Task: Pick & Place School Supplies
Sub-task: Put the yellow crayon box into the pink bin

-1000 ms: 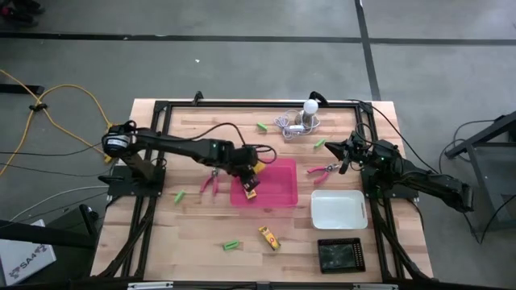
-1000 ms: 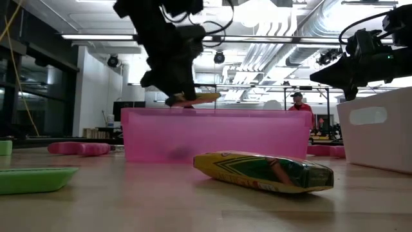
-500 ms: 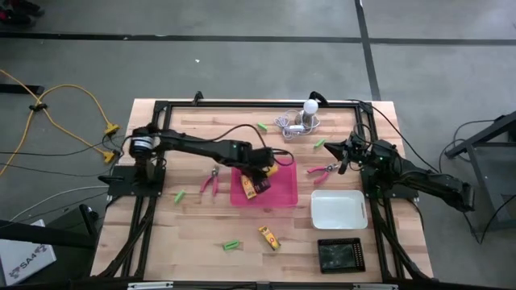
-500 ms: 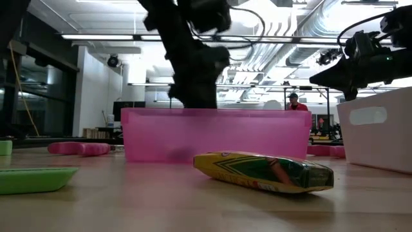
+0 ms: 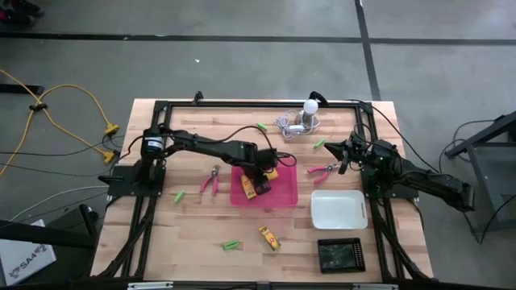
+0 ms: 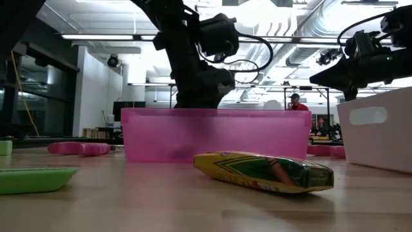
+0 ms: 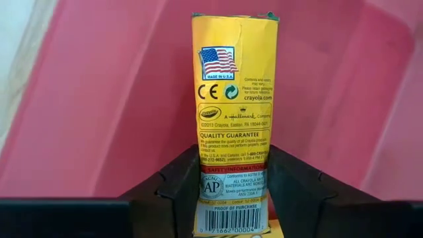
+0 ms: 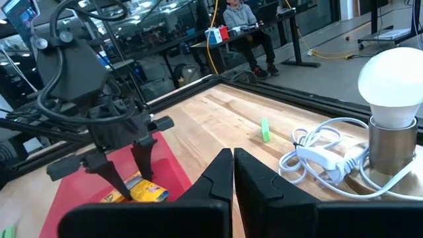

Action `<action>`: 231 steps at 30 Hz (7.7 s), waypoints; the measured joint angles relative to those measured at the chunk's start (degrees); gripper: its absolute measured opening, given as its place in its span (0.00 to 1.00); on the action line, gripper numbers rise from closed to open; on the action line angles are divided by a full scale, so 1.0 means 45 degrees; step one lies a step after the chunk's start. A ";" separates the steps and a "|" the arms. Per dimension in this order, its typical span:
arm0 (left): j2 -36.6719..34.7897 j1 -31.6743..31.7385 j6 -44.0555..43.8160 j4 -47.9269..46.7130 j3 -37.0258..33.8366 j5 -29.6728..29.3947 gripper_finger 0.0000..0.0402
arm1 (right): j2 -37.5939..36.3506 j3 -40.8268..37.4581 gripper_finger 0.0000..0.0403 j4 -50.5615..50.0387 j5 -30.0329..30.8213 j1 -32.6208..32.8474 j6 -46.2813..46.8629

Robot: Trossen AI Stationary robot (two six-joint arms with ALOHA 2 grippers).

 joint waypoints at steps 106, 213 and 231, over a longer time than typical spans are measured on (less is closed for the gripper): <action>-0.2234 -0.6859 -0.0187 0.0343 0.0204 -0.0447 0.56 | 0.0000 0.0003 0.01 0.1653 -0.2963 0.0086 0.2658; -0.2229 -1.1642 -0.0510 0.0364 -0.0049 -0.5474 0.56 | 2.3348 1.6441 0.41 -0.4560 0.4913 1.2805 0.9722; -0.2229 -1.1681 -0.0876 0.0448 -0.0049 -0.5484 0.56 | 2.4281 1.6436 0.36 -0.4327 0.2980 1.2332 1.0346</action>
